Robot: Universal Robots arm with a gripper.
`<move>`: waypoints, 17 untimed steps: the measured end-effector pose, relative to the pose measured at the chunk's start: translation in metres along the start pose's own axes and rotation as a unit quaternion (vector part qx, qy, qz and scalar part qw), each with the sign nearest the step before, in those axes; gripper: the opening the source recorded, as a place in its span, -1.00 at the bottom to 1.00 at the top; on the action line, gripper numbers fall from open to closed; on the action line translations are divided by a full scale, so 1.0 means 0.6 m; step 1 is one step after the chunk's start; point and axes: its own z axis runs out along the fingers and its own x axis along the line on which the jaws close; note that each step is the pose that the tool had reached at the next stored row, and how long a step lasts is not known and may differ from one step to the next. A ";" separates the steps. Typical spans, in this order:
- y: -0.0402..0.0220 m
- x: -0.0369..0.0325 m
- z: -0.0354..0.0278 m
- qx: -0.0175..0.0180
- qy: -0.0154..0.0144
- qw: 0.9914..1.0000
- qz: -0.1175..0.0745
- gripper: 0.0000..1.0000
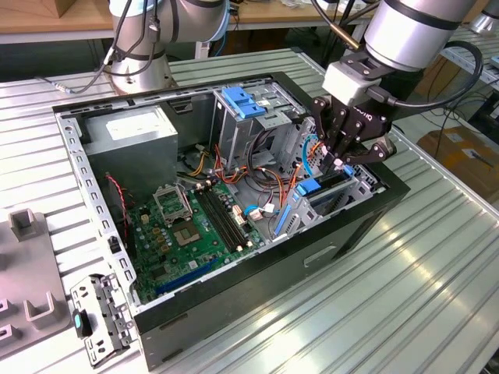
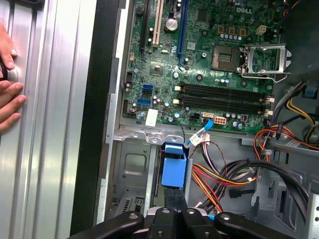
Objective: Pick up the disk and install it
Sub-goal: 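Insert the first disk wire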
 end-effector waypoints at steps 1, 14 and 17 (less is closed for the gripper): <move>0.000 0.000 0.000 0.000 0.000 1.000 0.000 -0.79; -0.010 0.001 -0.008 0.000 0.001 0.999 -0.054 -0.79; -0.010 0.001 -0.009 0.000 0.001 0.998 -0.057 -0.79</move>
